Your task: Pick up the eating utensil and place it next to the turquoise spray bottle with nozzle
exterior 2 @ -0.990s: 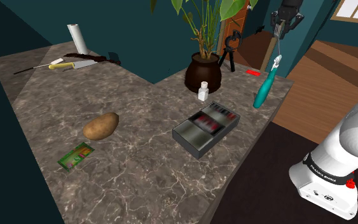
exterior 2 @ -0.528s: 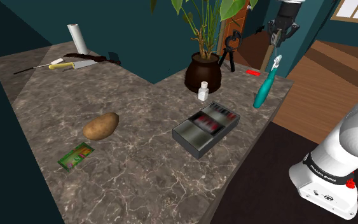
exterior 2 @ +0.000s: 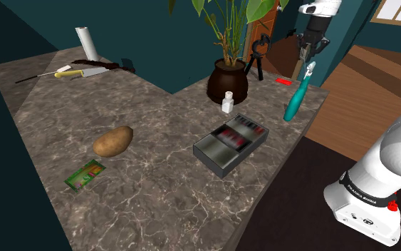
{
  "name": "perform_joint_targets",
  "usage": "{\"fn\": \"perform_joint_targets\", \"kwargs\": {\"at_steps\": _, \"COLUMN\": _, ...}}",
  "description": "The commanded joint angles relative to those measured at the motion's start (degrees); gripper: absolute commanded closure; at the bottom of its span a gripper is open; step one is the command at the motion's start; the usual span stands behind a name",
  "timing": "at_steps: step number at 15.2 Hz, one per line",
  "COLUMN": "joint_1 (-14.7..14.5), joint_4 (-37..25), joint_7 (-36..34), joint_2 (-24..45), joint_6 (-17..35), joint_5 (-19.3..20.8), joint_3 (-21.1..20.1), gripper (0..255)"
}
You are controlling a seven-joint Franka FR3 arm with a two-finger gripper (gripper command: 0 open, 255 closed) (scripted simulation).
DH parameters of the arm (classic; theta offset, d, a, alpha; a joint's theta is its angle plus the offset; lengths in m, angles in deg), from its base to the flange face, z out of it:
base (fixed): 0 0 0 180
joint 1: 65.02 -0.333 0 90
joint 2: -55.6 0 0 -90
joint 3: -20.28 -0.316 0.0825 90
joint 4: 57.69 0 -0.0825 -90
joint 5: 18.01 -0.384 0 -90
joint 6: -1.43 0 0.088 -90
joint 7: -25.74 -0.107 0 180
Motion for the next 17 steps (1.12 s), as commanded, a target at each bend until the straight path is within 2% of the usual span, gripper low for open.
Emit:
{"fn": "perform_joint_targets", "kwargs": {"at_steps": 1, "joint_1": 0.02, "joint_4": 1.56, "joint_7": -0.02, "joint_2": -0.06, "joint_6": 1.54, "joint_5": 0.04, "joint_3": 0.02, "gripper": 255}}
{"fn": "perform_joint_targets", "kwargs": {"at_steps": 17, "joint_1": 0.1, "joint_4": 10.61, "joint_7": 1.96, "joint_2": 3.7, "joint_6": 13.87, "joint_5": -1.65, "joint_3": 1.16, "gripper": 255}}
